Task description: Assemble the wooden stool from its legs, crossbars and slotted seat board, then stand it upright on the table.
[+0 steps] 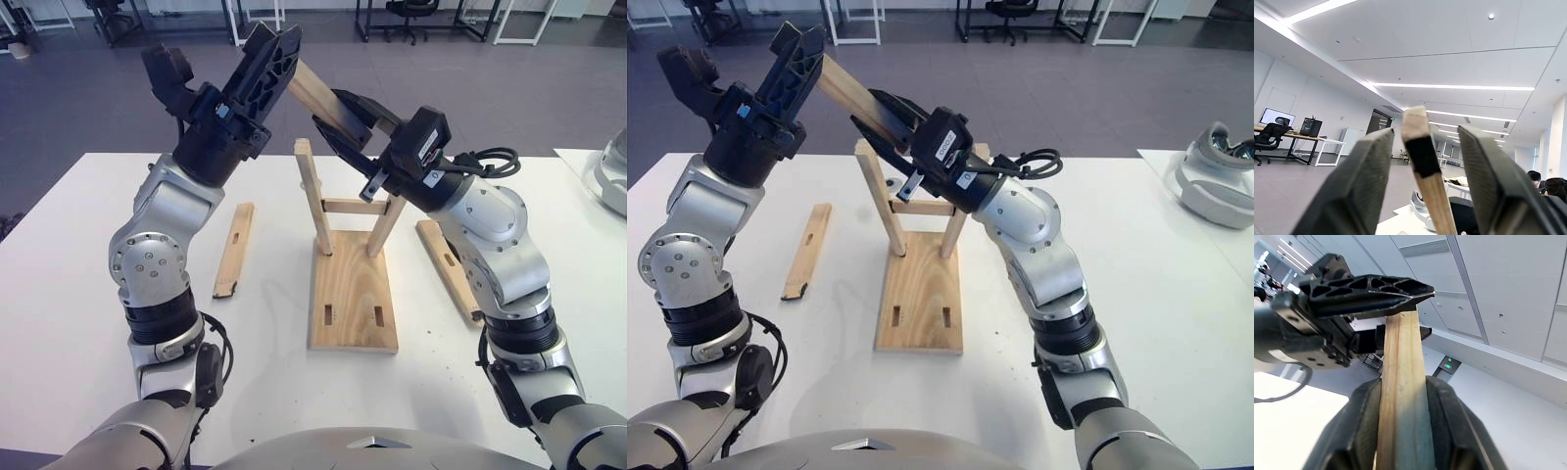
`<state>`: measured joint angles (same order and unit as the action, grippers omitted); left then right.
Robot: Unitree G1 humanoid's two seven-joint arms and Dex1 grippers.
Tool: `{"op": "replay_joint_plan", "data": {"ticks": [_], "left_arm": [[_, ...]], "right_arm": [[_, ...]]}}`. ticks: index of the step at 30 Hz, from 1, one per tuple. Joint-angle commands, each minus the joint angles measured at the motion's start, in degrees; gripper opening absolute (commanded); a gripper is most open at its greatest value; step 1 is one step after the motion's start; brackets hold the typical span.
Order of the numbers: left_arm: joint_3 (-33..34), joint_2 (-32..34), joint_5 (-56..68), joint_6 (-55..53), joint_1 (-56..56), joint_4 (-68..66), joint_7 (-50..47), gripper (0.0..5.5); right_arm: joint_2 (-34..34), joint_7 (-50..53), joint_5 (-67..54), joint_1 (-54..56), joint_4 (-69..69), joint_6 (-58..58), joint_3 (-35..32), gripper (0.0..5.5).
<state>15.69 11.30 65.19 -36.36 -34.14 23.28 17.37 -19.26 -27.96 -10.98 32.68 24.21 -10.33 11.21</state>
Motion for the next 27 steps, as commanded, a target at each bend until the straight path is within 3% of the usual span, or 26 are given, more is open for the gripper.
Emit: {"op": "replay_joint_plan", "data": {"ticks": [1, 7, 10, 13, 16, 18, 22, 27], "left_arm": [[-1.6, -1.25, 0.21, 0.71, 1.97, 0.84, -2.29, 1.56], [-1.69, -2.69, 1.16, 1.84, 2.11, 0.29, -4.81, 0.54], [-1.39, -3.33, 2.88, 2.24, 2.52, 0.34, -6.08, 0.42], [0.27, -1.03, 1.89, 2.58, 4.05, -0.41, -6.28, 0.41], [5.33, 7.6, -5.19, 5.37, 6.51, -5.92, -2.46, 0.41], [5.3, 11.94, -15.09, 10.6, 12.24, -11.77, 1.71, 0.41], [5.61, 11.06, -23.26, 17.82, 19.82, -23.62, 5.72, 0.41], [9.07, 9.46, -24.05, 21.26, 17.52, -35.99, 6.39, 0.41]], "right_arm": [[0.35, 0.94, 3.64, -0.62, -0.69, 2.15, 0.53, 1.31], [0.92, 0.24, 5.22, -1.27, -0.7, 3.51, 1.08, 1.31], [1.13, 0.77, 6.16, -1.53, -0.84, 3.46, 1.33, 1.31], [0.55, -0.03, 6.56, -3.2, -0.62, 2.31, 1.96, 2.1], [-0.62, 2.01, 4.59, -6.79, 0.25, 0.42, -4.77, 2.78], [-1.61, 6.26, 4.31, -7.22, -1.93, 0.91, -13.16, 2.79], [-4.08, 15.63, 5.77, -9.22, -14.01, 2.21, -27.18, 2.79], [-3.19, 18.23, 10.52, -18.24, -28.25, 9.57, -26.13, 2.79]]}}
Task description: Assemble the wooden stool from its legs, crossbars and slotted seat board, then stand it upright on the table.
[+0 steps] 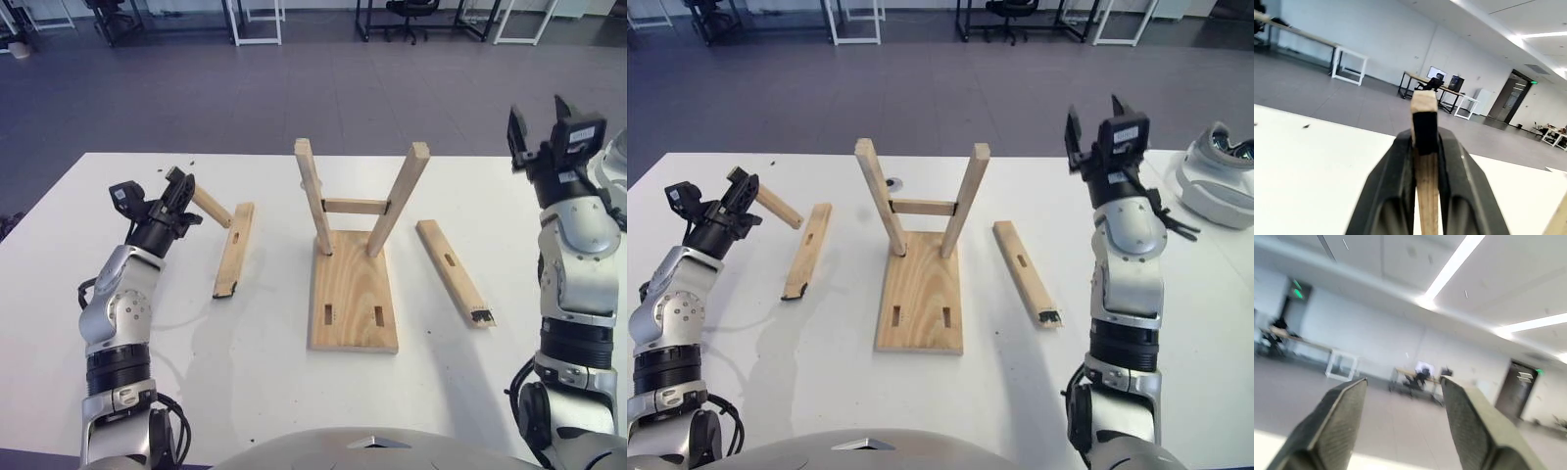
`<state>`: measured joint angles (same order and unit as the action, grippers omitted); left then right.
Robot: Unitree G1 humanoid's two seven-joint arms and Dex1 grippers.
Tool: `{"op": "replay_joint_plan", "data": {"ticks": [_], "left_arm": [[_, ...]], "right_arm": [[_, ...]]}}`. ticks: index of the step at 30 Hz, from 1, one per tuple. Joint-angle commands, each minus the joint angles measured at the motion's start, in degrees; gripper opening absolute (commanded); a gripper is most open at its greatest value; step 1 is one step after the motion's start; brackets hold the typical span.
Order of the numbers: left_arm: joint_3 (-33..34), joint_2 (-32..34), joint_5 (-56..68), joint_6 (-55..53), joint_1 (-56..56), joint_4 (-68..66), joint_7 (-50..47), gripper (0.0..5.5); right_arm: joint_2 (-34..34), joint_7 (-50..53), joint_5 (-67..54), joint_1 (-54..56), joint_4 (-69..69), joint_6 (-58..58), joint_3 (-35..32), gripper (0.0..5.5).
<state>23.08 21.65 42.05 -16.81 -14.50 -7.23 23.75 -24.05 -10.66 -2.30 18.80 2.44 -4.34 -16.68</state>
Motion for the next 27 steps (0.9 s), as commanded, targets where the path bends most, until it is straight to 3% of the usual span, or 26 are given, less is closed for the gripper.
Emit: {"op": "replay_joint_plan", "data": {"ticks": [1, 15, 27], "left_arm": [[1.82, -1.42, -0.68, 1.93, -3.39, -7.66, 0.28, 0.41], [2.22, -5.57, -3.99, 4.96, -4.21, -14.81, -0.25, 0.41], [-2.49, -5.32, -13.35, 7.73, -0.95, -16.91, -3.25, 0.41]], "right_arm": [[2.4, 1.31, 2.0, -5.59, -8.51, 4.73, 2.1, 2.79], [2.57, 2.92, 3.14, -6.23, -18.07, 11.8, 3.98, 2.79], [2.21, 3.72, 3.68, -6.35, -17.9, 12.03, 4.89, 2.79]]}}
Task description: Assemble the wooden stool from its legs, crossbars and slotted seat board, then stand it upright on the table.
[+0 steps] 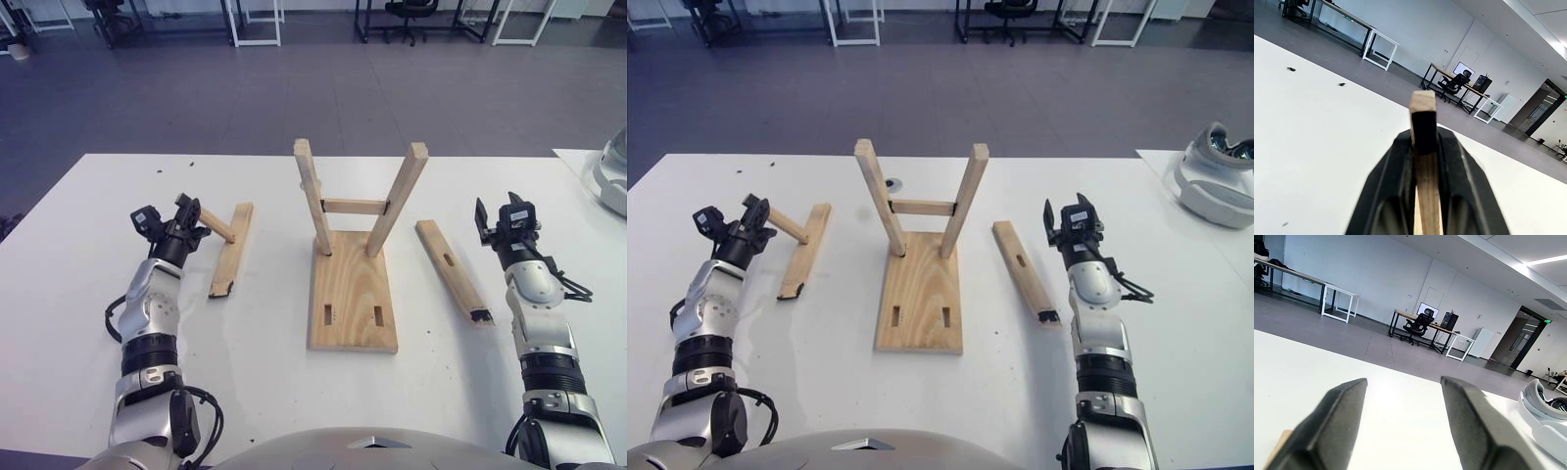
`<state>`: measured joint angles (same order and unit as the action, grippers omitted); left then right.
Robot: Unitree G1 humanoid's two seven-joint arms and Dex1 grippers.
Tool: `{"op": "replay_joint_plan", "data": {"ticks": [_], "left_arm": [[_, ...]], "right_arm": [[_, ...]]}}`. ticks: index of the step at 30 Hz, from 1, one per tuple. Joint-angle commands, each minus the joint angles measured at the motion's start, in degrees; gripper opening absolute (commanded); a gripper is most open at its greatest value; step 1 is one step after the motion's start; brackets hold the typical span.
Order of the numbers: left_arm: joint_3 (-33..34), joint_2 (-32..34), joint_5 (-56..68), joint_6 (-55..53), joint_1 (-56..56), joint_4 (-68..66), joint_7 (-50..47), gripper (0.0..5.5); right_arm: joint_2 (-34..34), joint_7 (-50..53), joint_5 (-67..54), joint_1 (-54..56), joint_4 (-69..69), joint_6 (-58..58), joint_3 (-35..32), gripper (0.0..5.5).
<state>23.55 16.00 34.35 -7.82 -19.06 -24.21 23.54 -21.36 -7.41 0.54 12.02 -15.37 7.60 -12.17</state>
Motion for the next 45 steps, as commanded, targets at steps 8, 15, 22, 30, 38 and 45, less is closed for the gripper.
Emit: {"op": "replay_joint_plan", "data": {"ticks": [8, 15, 22, 30, 38, 45], "left_arm": [[-11.66, 1.74, -17.55, 1.85, 9.68, -1.23, -5.68, 0.41], [-14.94, 3.01, -22.73, 5.59, 11.08, -2.33, -8.39, 0.41], [-15.73, 1.48, -19.76, 2.26, 11.23, -0.79, -6.2, 0.4], [-13.19, 4.12, -15.0, 5.01, 7.72, 4.08, 1.32, 0.93], [-16.75, 10.55, -20.7, -7.11, 10.98, 10.91, 3.1, 2.25], [-17.54, 13.14, -21.22, -17.63, 14.46, 18.13, 3.24, 3.65]], "right_arm": [[-1.19, 1.2, 2.84, 0.74, 0.48, 0.36, 1.28, 2.79], [-1.51, 1.73, 4.19, 1.1, 0.23, 0.82, 1.61, 2.79], [-1.27, 2.82, 5.24, 1.8, -0.03, 1.43, 2.01, 2.79], [-1.24, 3.29, 5.41, 1.91, -0.49, 1.92, 2.74, 2.79], [-1.19, 3.13, 5.46, 1.39, 0.4, 1.78, 3.16, 2.79], [-1.0, 2.73, 5.3, 0.08, 1.76, 0.82, 3.25, 2.79]]}}
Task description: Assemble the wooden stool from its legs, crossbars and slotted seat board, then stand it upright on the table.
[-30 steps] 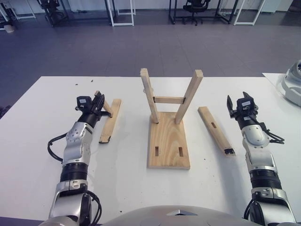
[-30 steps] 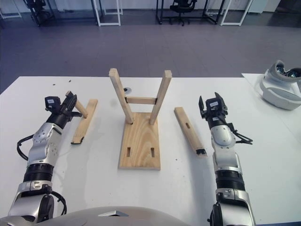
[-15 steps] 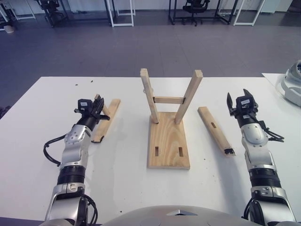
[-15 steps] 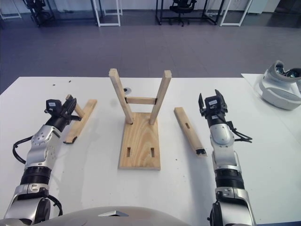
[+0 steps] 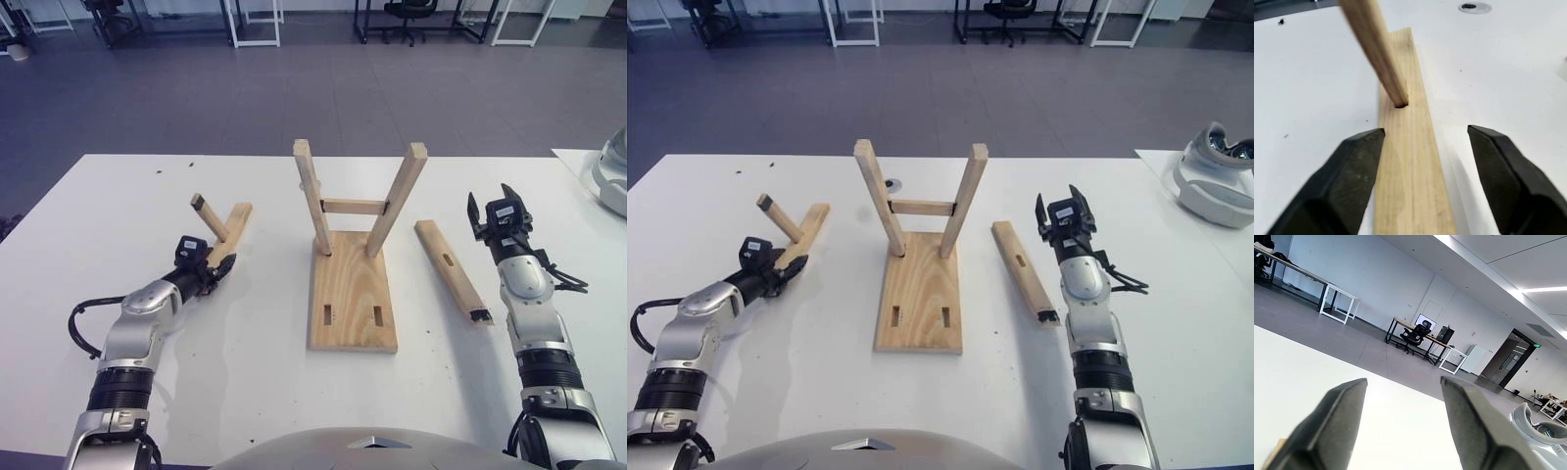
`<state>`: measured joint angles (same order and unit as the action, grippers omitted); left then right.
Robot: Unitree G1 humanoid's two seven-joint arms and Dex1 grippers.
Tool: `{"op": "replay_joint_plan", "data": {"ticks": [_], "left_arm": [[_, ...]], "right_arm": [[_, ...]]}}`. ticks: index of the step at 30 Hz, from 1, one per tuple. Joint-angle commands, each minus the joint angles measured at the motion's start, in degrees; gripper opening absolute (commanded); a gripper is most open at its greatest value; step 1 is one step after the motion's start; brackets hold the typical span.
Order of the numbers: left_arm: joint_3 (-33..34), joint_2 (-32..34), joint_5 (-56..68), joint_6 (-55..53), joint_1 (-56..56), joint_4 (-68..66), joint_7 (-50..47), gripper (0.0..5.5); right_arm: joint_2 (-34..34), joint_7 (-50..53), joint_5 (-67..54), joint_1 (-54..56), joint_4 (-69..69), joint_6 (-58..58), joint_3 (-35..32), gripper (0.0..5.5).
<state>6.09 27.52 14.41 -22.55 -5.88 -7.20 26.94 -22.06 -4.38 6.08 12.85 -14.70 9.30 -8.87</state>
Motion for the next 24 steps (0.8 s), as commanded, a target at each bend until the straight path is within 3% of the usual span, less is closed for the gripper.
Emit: {"op": "replay_joint_plan", "data": {"ticks": [1, 3, 6, 17, 21, 24], "left_arm": [[0.0, 1.74, -1.55, -3.45, 1.44, 0.92, -0.37, 3.78], [-0.12, 1.81, -2.01, -4.72, 1.76, 0.78, -0.51, 4.1], [-0.1, 1.47, -2.21, -5.59, 2.05, 0.85, -0.61, 4.1], [0.16, 1.78, -2.21, -5.32, 1.45, -1.6, 1.59, 2.06], [1.92, 2.0, -1.65, -2.14, 0.84, -2.27, 1.83, 2.04], [8.66, 1.93, 3.97, 3.03, -2.15, -1.02, 3.96, 2.04]], "right_arm": [[-0.29, -0.34, -0.2, -0.79, 1.13, -0.92, 0.01, 2.79], [-0.29, -0.37, -0.2, -1.02, 1.42, -1.04, 0.0, 2.79], [-0.39, -0.51, -0.16, -0.99, 1.39, -1.13, 0.08, 2.79], [-0.23, -0.26, 0.26, -0.53, 1.33, -1.11, 0.38, 2.79], [0.69, -2.16, -4.55, 0.55, 1.66, -3.93, -1.67, 2.79], [1.08, -8.51, -18.47, 3.92, 6.72, -14.13, -5.78, 2.79]]}}
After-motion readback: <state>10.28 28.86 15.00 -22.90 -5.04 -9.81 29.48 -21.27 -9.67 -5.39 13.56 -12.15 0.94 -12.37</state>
